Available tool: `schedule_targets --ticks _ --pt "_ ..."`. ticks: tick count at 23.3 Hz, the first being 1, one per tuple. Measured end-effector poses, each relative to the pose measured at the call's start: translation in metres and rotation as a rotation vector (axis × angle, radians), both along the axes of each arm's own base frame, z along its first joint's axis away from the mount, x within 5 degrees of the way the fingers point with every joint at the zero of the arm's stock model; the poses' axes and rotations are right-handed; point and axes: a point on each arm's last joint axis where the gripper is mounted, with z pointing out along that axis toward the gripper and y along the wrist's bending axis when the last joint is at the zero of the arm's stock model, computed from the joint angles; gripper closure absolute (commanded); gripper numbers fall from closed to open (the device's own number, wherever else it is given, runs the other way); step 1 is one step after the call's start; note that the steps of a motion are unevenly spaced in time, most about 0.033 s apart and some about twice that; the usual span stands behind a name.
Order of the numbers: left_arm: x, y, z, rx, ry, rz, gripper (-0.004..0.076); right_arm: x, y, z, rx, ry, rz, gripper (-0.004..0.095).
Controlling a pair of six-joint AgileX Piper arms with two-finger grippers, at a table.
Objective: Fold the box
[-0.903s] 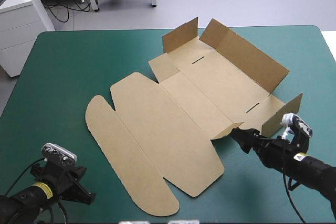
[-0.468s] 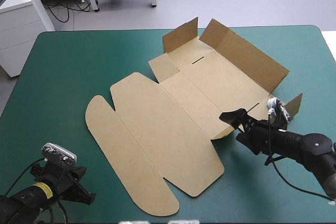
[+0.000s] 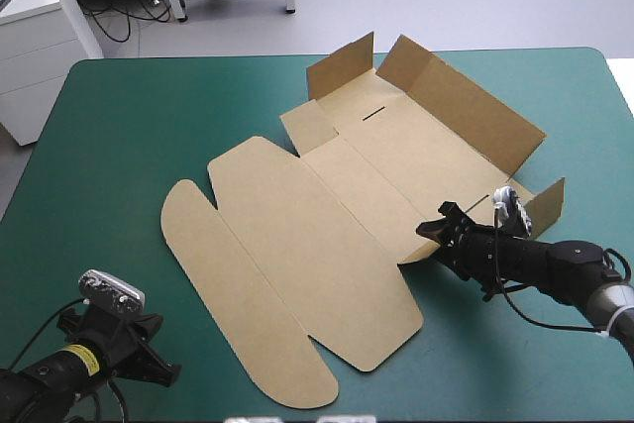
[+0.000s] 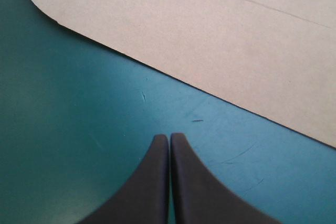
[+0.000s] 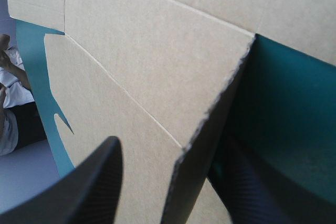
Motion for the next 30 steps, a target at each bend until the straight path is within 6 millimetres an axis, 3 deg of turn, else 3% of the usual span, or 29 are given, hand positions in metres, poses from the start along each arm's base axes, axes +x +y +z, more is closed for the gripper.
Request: schedule_targets --ticks 2,10,17,21,25,29,30 --pt "0.000 0.000 0.000 0.000 0.000 0.000 0.0734 0.001 0.000 -0.001 0.002 0.006 0.006 0.0930" --pt "0.000 0.000 0.000 -0.003 0.001 0.000 0.0734 0.002 0.001 -0.003 -0.013 -0.016 0.034 0.0922" --pt "0.002 -0.002 0.012 -0.036 -0.058 0.000 0.0734 0.009 0.002 0.005 -0.120 -0.194 0.155 0.0922" --pt "0.002 -0.002 0.039 -0.073 -0.137 0.000 0.0734 0.024 0.004 0.035 -0.255 -0.343 0.348 0.0922" --pt "0.000 -0.001 0.068 -0.112 -0.222 -0.001 0.0734 0.044 0.002 0.095 -0.521 -0.518 0.625 0.0923" --pt "-0.001 0.000 0.075 -0.122 -0.240 -0.002 0.0734 0.058 -0.007 0.154 -0.767 -0.664 0.698 0.0928" --pt "-0.002 -0.001 0.075 -0.125 -0.238 -0.002 0.0734 0.059 -0.007 0.161 -0.792 -0.684 0.702 0.0928"
